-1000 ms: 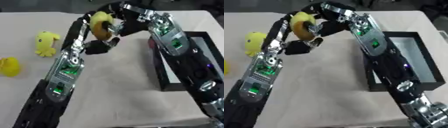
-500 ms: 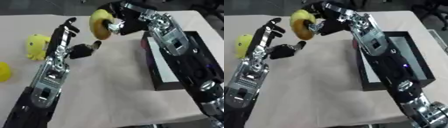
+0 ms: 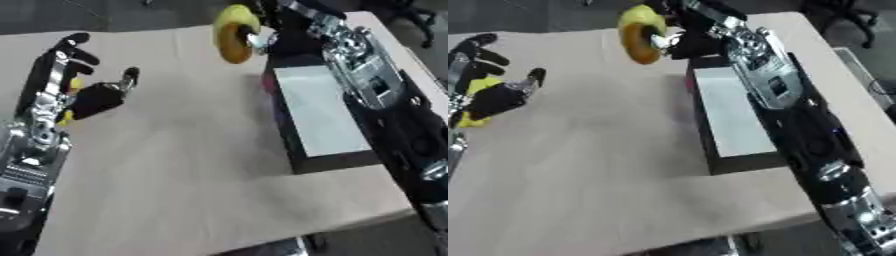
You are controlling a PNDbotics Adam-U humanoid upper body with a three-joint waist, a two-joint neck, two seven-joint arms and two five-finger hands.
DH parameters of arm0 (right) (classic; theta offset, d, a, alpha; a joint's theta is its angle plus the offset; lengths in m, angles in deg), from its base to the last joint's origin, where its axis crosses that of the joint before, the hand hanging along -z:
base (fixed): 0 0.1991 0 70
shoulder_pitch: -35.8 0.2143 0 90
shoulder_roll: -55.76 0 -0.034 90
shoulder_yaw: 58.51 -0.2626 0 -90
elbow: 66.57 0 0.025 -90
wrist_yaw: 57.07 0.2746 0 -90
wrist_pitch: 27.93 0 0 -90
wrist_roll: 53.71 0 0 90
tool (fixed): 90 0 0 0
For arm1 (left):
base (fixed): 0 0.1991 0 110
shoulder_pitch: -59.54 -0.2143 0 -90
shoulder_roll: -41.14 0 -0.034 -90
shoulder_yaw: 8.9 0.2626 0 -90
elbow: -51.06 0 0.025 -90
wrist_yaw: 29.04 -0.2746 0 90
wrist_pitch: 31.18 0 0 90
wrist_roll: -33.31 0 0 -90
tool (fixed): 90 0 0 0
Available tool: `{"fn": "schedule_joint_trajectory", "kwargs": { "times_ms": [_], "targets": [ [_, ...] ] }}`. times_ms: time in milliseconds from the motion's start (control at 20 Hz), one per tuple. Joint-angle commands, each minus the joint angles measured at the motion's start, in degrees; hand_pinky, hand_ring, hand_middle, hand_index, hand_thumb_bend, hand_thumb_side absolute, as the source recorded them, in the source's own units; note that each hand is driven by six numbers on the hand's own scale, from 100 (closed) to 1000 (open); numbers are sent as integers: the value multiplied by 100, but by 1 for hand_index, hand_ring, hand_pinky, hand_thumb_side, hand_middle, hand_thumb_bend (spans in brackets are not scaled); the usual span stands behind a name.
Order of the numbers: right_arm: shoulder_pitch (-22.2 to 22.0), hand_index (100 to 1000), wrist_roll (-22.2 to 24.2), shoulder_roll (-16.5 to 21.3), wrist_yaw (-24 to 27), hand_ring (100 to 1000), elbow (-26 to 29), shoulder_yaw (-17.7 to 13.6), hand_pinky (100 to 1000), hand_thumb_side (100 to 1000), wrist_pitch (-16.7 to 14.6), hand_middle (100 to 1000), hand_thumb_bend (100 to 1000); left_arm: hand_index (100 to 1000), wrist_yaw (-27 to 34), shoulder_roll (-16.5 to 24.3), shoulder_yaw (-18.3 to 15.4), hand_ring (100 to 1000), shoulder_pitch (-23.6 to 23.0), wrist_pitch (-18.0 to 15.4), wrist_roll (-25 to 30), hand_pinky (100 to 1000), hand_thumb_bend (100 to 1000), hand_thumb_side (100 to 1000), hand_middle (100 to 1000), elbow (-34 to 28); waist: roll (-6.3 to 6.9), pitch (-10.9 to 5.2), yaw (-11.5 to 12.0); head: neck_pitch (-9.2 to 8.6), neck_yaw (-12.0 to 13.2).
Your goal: Pick up the objects with one hand, pass them to the other hand, and then place them into the box on the other side of the table.
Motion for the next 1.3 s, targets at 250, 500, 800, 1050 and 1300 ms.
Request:
{"fn": "schedule_joint_trajectory", "kwargs": {
  "times_ms": [250,500,800,1050,1300],
  "targets": [
    [-731,528,-550,930,-163,1000,26,-451,955,203,-138,931,100,925,691,1049,-288,689,-95,-7,-422,855,367,330,649,-706,95,-232,-35,-15,-95],
    [-1346,531,-777,1271,-386,1000,-302,-576,944,220,-259,925,100,917,1188,1450,-398,681,-386,3,-884,847,358,335,640,-933,111,-215,-57,-132,-105],
    [-1655,739,-695,1410,-1035,1000,-710,-514,940,238,-573,1000,100,909,1525,1583,-458,683,-507,-114,-1293,850,366,342,644,-1100,126,-219,-36,-226,-173],
    [-1763,1000,-517,1420,-1919,1000,-1025,-564,1000,256,-935,1000,100,907,1623,1636,-492,686,-559,-132,-1426,852,368,348,647,-1143,125,-210,-16,-243,-176],
    [-1790,1000,-277,1422,-2650,1000,-1024,-663,1000,244,-1355,1000,100,908,1669,1648,-510,688,-577,-111,-1457,855,371,357,649,-1142,120,-211,-13,-218,-162]
  ]
}}
